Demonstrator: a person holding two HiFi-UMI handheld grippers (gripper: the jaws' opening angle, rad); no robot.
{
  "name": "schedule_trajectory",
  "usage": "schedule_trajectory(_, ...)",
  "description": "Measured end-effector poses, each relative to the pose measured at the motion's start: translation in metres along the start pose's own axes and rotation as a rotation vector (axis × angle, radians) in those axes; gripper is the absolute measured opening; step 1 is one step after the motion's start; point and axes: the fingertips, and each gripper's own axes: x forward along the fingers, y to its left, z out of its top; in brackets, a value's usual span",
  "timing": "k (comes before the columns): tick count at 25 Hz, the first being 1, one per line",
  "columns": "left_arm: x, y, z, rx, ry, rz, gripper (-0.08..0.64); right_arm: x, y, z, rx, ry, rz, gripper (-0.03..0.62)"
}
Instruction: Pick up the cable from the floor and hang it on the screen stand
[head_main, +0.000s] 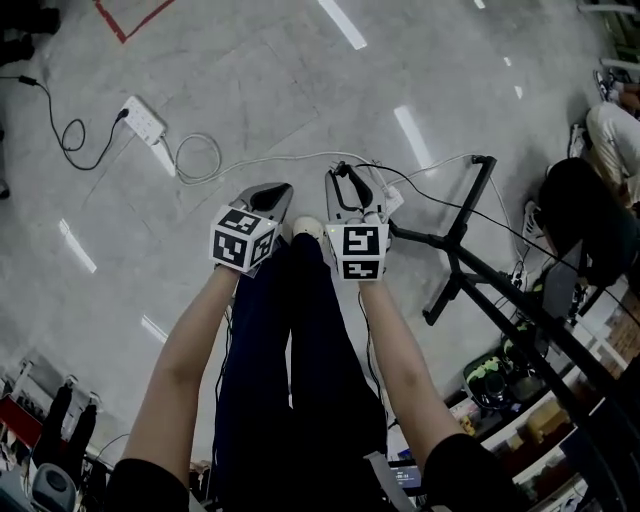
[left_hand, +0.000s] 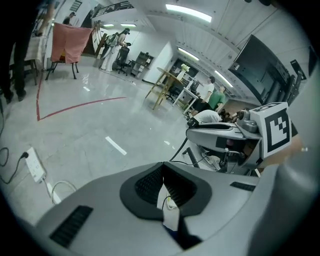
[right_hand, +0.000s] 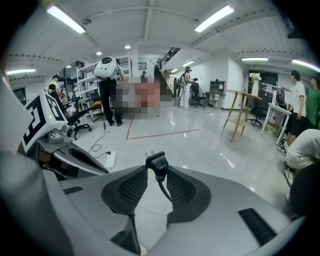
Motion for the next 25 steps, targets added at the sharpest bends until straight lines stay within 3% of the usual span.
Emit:
schedule_trajectory(3,-0.01,-0.018,0.018,0.034,-0.021,-0.027,0.008,-0.022,-0.006,0.019,0.014,-0.03,-0.035,0.137)
schedule_trajectory(10,-0.027,-0.054,0.058,-0.007,-0.043,-0.062,0.008,-0.074,-0.035,0.057,0.056,-0.105,-0.113,0.137)
schedule_trajectory(18,-0.044,-0.105,0.113,0.119,-0.056,-0.138,0.008,-0.124,-0.057,0.108,0.093,-0.186,-0.177,0.137)
schedule_trajectory(25,-0.062,-0.157,0.159,0.174,-0.065,-0.207,0.008,-0.168,-0.069,0.136,0.111,-0.214,-0.198,0.136)
